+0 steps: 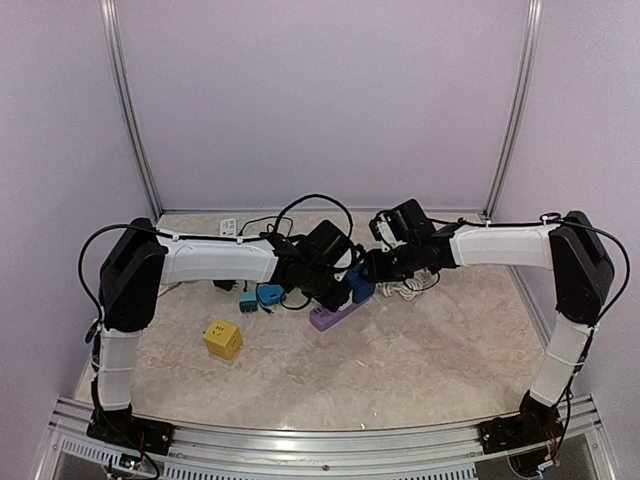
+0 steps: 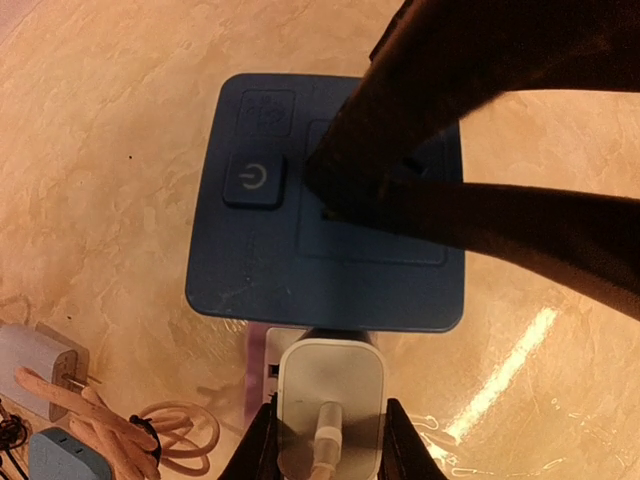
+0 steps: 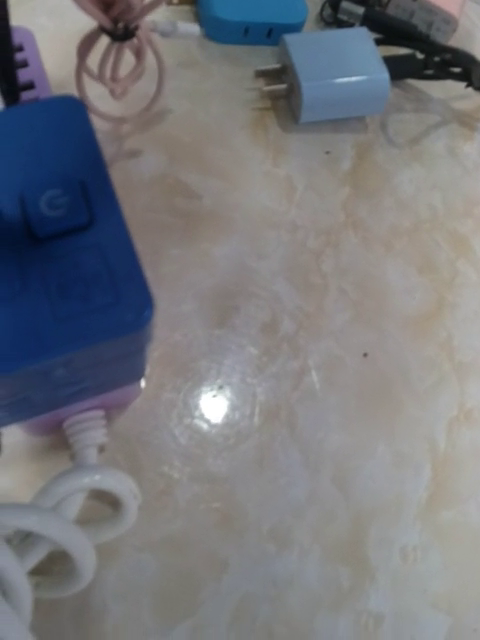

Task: Insert the plug
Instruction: Press the plug into the socket.

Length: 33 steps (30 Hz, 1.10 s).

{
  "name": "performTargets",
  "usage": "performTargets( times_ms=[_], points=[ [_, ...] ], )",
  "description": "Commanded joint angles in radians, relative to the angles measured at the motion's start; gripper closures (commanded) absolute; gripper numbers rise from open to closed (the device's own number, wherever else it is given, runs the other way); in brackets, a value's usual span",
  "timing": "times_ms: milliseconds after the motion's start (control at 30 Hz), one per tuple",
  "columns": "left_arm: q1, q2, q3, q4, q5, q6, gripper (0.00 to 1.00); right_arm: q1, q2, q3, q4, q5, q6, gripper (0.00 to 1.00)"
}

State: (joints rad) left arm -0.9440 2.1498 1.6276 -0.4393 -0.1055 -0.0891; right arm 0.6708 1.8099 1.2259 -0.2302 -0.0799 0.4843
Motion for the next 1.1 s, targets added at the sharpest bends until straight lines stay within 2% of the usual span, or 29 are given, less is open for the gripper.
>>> performTargets(
  times_ms=[0,200,233,267,367,500,867,1067],
  points=[
    [0.002,0.188,-0.056,-0.154,-0.075,0.086,1.0,0.073,0.018,0.033,-0.099,-0.148,-0.087,0.56],
    [-0.002,0.117,-0.097,-0.111,-0.085,0.135,1.0,0.028,-0.023,0.051,-0.103,-0.182,-0.093,0.54],
    [0.0,0.103,-0.093,-0.113,-0.075,0.134,0.96,0.021,-0.034,0.052,-0.099,-0.19,-0.094,0.54],
    [0.002,0.09,-0.092,-0.111,-0.075,0.132,0.8,0.015,-0.044,0.05,-0.092,-0.196,-0.096,0.54],
    [-0.006,0.009,-0.106,-0.084,-0.111,0.139,0.5,0.007,-0.056,0.055,-0.093,-0.199,-0.103,0.53],
    [-0.009,-0.105,-0.133,-0.026,-0.165,0.139,0.25,0.006,-0.053,0.057,-0.104,-0.2,-0.109,0.54],
    [-0.045,-0.241,-0.195,-0.076,-0.143,0.212,0.06,0.004,-0.092,0.044,-0.114,-0.175,-0.122,0.53],
    [-0.045,-0.321,-0.204,-0.13,-0.049,0.237,0.04,0.0,-0.097,0.063,-0.133,-0.162,-0.141,0.52]
  ],
)
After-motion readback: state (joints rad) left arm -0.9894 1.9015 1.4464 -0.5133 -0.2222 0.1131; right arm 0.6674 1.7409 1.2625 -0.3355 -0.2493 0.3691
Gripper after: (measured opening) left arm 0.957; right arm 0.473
